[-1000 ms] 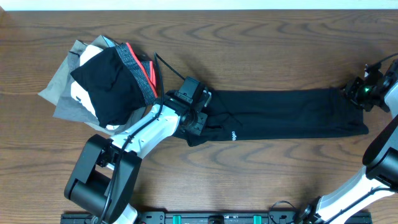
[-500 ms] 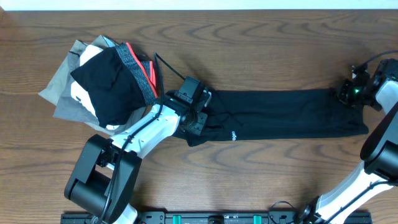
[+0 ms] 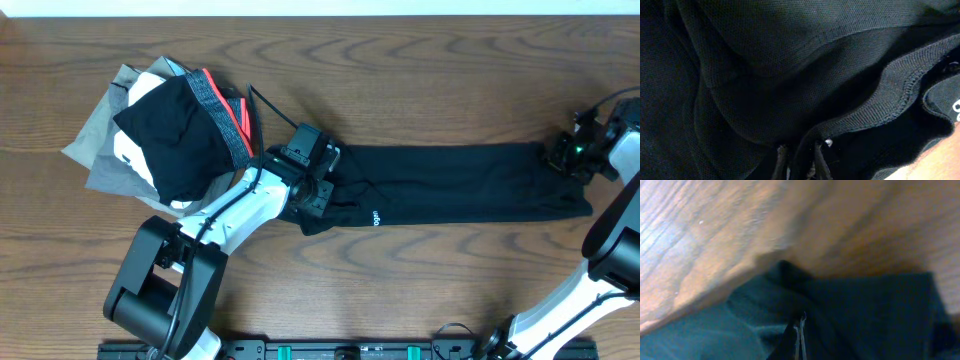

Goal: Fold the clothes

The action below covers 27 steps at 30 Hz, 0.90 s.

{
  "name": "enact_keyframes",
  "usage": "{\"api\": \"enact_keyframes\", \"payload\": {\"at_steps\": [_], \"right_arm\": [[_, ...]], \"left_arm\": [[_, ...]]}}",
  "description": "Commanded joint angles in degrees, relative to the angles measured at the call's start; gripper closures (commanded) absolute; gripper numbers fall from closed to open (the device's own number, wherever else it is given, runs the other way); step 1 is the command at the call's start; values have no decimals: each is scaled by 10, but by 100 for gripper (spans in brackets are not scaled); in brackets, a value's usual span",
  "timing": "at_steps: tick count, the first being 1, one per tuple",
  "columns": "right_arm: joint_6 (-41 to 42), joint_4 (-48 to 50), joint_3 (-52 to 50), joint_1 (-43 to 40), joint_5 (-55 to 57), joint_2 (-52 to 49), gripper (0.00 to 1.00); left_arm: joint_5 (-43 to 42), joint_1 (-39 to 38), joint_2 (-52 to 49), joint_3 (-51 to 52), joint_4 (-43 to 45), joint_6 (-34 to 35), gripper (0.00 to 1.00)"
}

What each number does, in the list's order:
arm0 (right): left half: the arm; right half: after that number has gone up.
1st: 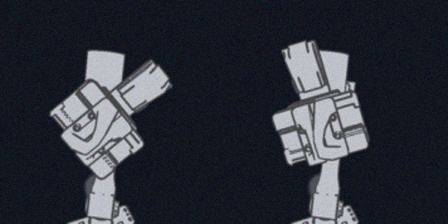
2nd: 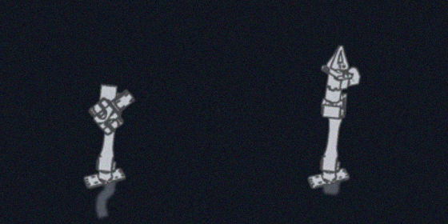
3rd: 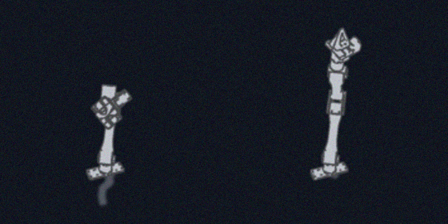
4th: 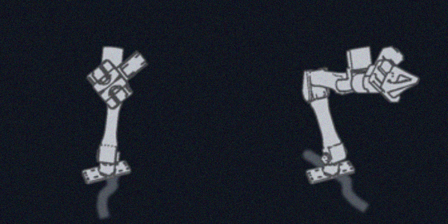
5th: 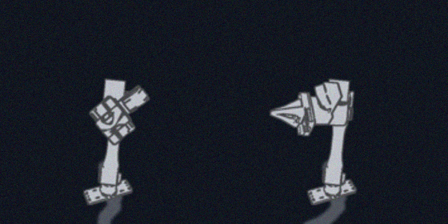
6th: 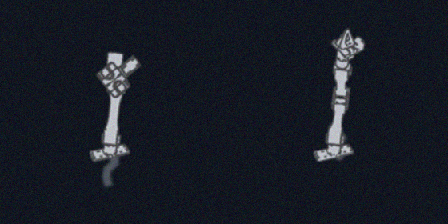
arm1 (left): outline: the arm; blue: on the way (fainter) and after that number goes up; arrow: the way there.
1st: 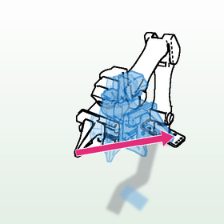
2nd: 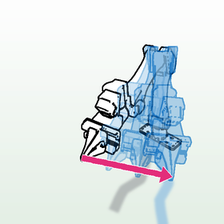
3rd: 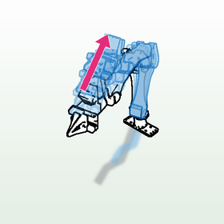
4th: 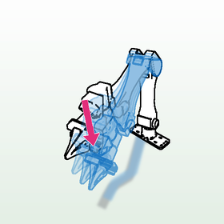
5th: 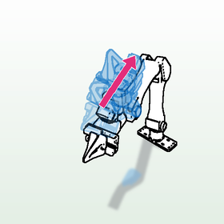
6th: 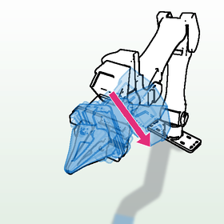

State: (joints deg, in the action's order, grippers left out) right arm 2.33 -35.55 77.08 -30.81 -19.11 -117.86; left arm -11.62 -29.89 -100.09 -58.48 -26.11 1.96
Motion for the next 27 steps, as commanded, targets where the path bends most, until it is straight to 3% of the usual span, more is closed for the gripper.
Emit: {"api": "enact_keyframes", "payload": {"at_steps": [1, 4, 12, 15, 16, 17, 20, 27], "right_arm": [[10, 3, -2, -25, 4, 23, 99], [9, 9, -2, -37, -38, 22, 99], [9, 36, -1, -40, -21, 23, 99], [-7, 45, 1, -45, -80, 23, 98], [-9, 45, 1, -45, -99, 23, 93], [-9, 45, 1, -45, -111, 23, 77], [-18, 45, 0, -36, -106, 21, 62], [-20, 45, 0, -12, -51, -1, 55]], "left_arm": [[5, -1, -5, 0, 1, 7, 79], [5, -1, -5, 0, 4, 7, 79], [5, -1, -5, 0, 9, 7, 79], [5, -1, -5, 0, 10, 7, 79], [5, -1, -5, 0, 10, 7, 79], [5, -1, -5, 0, 12, 7, 79], [5, -1, -5, 0, 16, 7, 79], [5, -1, -5, 0, 16, 8, 79]]}}
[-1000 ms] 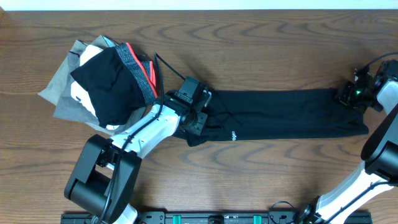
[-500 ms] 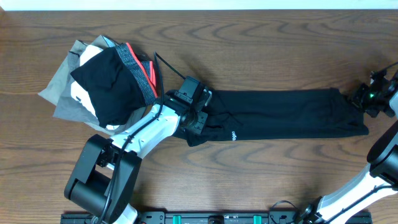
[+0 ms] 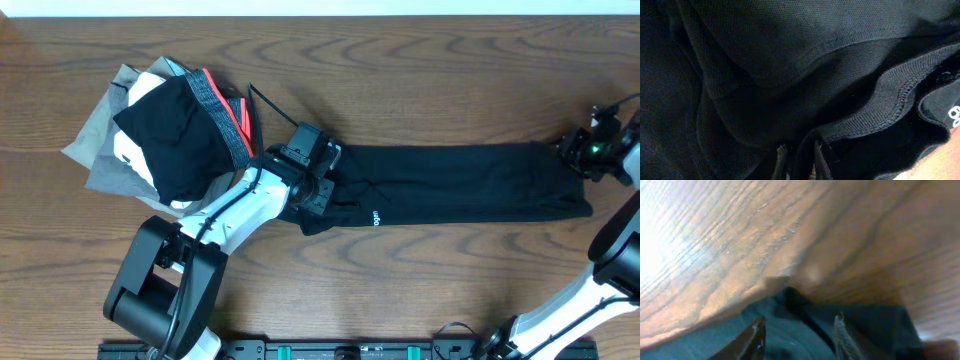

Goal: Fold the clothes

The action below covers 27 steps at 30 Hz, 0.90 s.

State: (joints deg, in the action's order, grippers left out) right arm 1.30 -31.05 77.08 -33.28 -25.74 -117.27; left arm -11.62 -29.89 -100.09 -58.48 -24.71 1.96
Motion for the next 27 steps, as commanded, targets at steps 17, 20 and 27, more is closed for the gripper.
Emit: {"api": "enact_keyframes", "payload": {"at_steps": [17, 20, 27], "right_arm": [[-9, -1, 5, -10, 15, 7, 99], [0, 0, 5, -24, 15, 24, 99], [-1, -7, 5, -51, 18, 39, 99]], "left_arm": [[5, -1, -5, 0, 0, 7, 79], [5, -1, -5, 0, 0, 7, 79], [5, -1, -5, 0, 0, 7, 79]]}}
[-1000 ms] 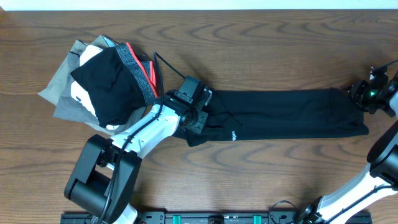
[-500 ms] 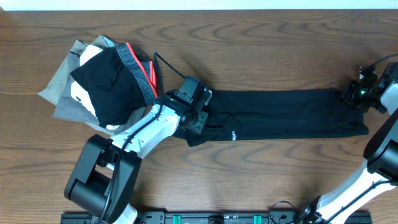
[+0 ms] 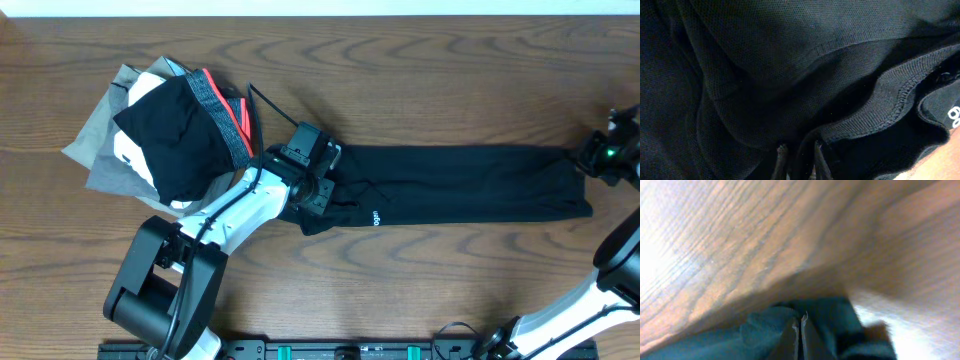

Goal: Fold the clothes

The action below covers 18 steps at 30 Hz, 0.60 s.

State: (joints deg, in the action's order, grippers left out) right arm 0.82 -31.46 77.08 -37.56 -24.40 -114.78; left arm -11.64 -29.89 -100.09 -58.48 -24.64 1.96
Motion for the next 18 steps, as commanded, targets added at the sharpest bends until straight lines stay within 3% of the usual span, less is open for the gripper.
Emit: {"api": "enact_keyframes", "payload": {"at_steps": [1, 18], "right_arm": [[4, -5, 5, -8, 10, 14, 99], [48, -13, 9, -51, 75, 26, 99]], "left_arm": [[5, -1, -5, 0, -1, 7, 79], [5, -1, -5, 0, -1, 7, 79]]}}
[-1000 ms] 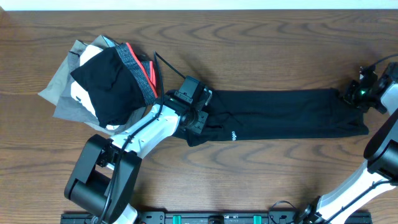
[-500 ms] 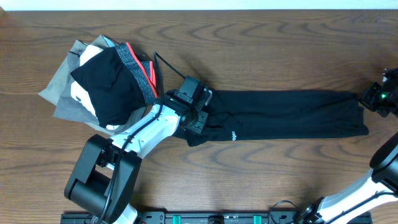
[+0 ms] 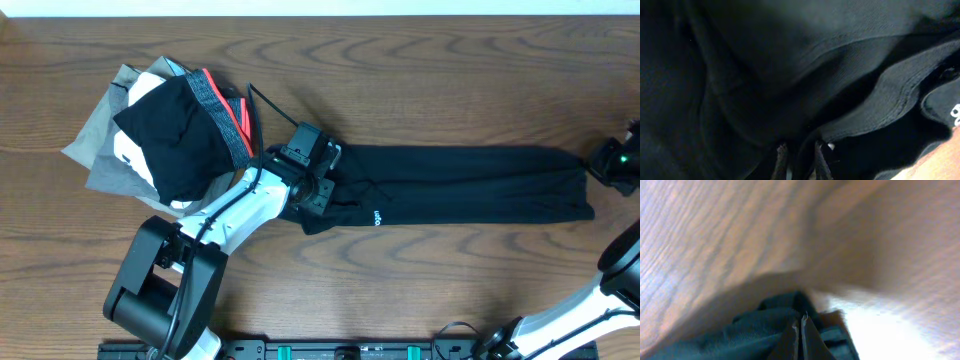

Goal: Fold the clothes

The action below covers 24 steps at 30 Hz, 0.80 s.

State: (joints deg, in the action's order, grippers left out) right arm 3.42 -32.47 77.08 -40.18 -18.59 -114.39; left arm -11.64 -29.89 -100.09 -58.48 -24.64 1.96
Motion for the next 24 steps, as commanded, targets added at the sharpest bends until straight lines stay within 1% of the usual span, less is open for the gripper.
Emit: {"api": "enact_keyframes", "payload": {"at_steps": [1, 3, 4, 6, 7, 8, 9, 10, 12, 14, 17, 20, 24], "right_arm": [[24, -6, 9, -30, 17, 22, 99], [24, -13, 9, -37, 17, 22, 98], [26, -15, 9, -41, 17, 22, 89], [35, -18, 9, -46, 17, 22, 67], [35, -21, 9, -48, 17, 22, 59], [34, -25, 9, -49, 17, 22, 54], [34, -28, 9, -49, 17, 22, 50], [34, -30, 9, -50, 17, 22, 48], [30, -31, 9, -52, 19, 22, 46], [2, -37, 9, -55, 19, 22, 40], [-36, -51, 9, -61, 25, 22, 33], [-64, -68, 9, -63, 18, 21, 32], [-74, -108, 8, -55, 10, 17, 30]], "left_arm": [[5, -1, -5, 0, -1, 7, 79], [5, -1, -5, 0, -1, 7, 79], [5, -1, -5, 0, -1, 7, 79], [5, -1, -5, -1, 0, 7, 79], [5, -1, -5, -3, 0, 7, 79], [5, -1, -4, -7, -1, 7, 77], [5, -1, -3, -11, -1, 7, 71], [5, -1, -1, -17, -2, 8, 66], [5, -1, 8, -37, -16, 8, 60], [5, 0, 22, -64, -42, 8, 49], [5, 0, 51, -110, -89, 8, 37], [5, 0, 89, -156, -135, 7, 33], [5, 0, 141, -188, -154, 7, 30]]}}
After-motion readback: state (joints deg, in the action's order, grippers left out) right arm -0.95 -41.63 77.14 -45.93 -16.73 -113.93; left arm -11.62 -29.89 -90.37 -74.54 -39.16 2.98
